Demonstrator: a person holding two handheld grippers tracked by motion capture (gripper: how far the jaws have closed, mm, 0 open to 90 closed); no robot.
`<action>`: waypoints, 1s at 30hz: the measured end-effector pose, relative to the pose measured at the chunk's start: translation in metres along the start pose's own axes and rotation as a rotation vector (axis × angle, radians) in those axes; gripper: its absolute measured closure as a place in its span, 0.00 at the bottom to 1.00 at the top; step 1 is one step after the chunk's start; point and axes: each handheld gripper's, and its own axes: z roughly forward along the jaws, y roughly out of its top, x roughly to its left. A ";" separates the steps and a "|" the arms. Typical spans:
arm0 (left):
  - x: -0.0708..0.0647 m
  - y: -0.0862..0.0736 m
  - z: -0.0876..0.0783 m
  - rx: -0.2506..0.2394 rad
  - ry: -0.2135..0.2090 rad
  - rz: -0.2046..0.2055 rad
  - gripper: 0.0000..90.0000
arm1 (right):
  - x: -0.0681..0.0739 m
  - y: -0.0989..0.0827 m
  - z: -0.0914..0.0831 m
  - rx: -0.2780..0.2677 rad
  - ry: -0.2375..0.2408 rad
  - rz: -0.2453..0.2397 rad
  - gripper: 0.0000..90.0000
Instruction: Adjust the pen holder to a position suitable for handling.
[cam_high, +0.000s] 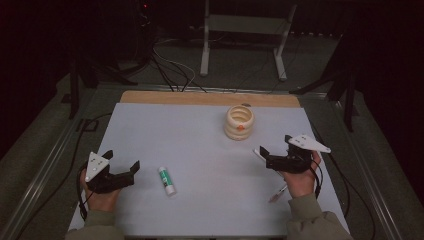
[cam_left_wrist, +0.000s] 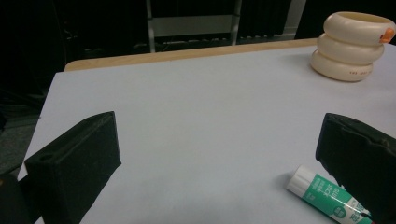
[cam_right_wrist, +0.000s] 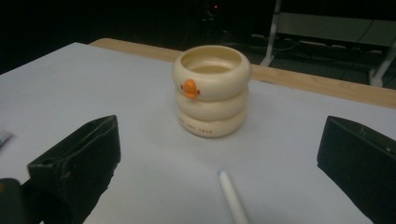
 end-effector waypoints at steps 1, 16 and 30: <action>0.000 0.000 0.000 0.002 0.000 0.002 0.00 | 0.002 0.003 0.003 0.001 0.004 0.003 0.00; 0.000 -0.001 0.001 0.002 -0.006 0.000 0.00 | 0.023 0.044 0.041 0.023 0.028 -0.019 0.00; 0.001 -0.002 0.001 0.003 -0.010 -0.002 0.00 | 0.017 0.062 0.084 0.058 -0.004 0.034 0.00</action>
